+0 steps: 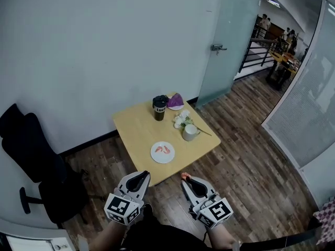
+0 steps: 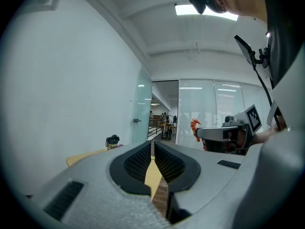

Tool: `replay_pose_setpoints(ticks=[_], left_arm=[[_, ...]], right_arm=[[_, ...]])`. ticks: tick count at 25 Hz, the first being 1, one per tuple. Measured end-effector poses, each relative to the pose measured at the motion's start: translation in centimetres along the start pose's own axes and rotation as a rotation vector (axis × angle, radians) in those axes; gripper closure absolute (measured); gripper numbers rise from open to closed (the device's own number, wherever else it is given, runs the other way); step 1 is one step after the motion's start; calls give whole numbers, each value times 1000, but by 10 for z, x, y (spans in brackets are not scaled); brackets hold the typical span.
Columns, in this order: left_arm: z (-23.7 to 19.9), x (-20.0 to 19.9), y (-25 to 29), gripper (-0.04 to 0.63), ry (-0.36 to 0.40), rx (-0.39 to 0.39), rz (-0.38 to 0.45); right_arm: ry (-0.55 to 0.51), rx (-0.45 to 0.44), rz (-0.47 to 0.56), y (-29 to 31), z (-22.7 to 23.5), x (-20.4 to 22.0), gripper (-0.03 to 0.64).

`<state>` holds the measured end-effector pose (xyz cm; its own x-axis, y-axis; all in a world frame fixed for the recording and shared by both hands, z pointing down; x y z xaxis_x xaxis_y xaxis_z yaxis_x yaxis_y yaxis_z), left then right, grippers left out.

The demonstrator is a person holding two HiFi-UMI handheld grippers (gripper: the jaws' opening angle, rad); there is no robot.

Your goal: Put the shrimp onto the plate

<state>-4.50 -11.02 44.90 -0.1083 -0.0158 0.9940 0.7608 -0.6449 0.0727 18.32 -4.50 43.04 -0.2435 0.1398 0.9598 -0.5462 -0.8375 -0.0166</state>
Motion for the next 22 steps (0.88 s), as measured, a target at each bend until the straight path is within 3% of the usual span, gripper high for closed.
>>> replay_pose_setpoints(ticks=[7, 11, 17, 22], left_arm=[[-112, 9, 42, 572, 6, 20, -20], [-158, 12, 70, 572, 25, 56, -15], [-170, 16, 91, 572, -13, 87, 0], [-161, 7, 101, 572, -5, 70, 27]], right_arm=[[4, -6, 12, 123, 25, -8, 571], [-15, 37, 2, 163, 40, -9, 571], [-8, 96, -29, 174, 56, -9, 571], [-44, 79, -19, 172, 63, -24, 571]])
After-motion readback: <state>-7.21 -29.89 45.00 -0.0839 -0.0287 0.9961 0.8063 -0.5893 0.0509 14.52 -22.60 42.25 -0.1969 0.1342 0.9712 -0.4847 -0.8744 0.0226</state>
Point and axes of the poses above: the fingertips, and each gripper's own axes: y forward along the fingers, z to its right, x out of its underside, the point moved 9 cm from there along -y, backward along the fingers, and after that the axes turned 10 degrees about y, right-handed, at the moved point
